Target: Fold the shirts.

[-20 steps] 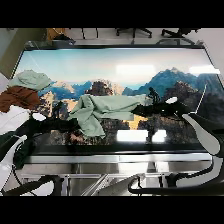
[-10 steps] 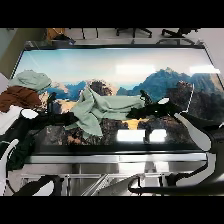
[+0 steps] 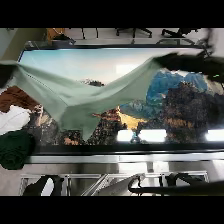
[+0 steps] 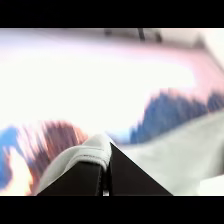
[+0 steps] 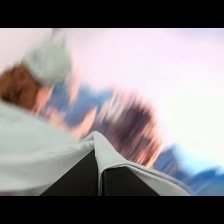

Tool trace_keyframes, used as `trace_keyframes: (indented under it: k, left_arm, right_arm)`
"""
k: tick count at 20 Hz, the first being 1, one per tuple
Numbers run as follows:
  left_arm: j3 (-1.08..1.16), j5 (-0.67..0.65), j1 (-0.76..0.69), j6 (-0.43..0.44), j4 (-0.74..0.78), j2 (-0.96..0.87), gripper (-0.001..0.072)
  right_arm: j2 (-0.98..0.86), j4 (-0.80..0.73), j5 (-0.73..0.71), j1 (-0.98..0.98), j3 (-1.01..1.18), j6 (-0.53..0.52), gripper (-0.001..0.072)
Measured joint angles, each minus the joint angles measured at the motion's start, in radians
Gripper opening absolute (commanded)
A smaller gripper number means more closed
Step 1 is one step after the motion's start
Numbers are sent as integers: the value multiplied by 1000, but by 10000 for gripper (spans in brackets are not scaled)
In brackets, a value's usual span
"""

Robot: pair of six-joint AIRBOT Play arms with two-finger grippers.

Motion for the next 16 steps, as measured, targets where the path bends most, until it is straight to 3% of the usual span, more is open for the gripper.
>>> trace_keyframes:
  k: [4,8,11,16]
  left_arm:
    - [325,6,144,0,47,51,16]
    - [534,-49,223,-8,98,-25,16]
    - [532,-124,174,-14,71,-132,16]
    - [351,-188,-45,-15,137,-390,16]
  right_arm:
    - [160,-13,-92,-103,154,-23,19]
    - [192,-48,-150,-175,240,-31,19]
    - [118,-61,-96,-196,254,-2,19]
    - [-147,-76,40,-180,179,37,19]
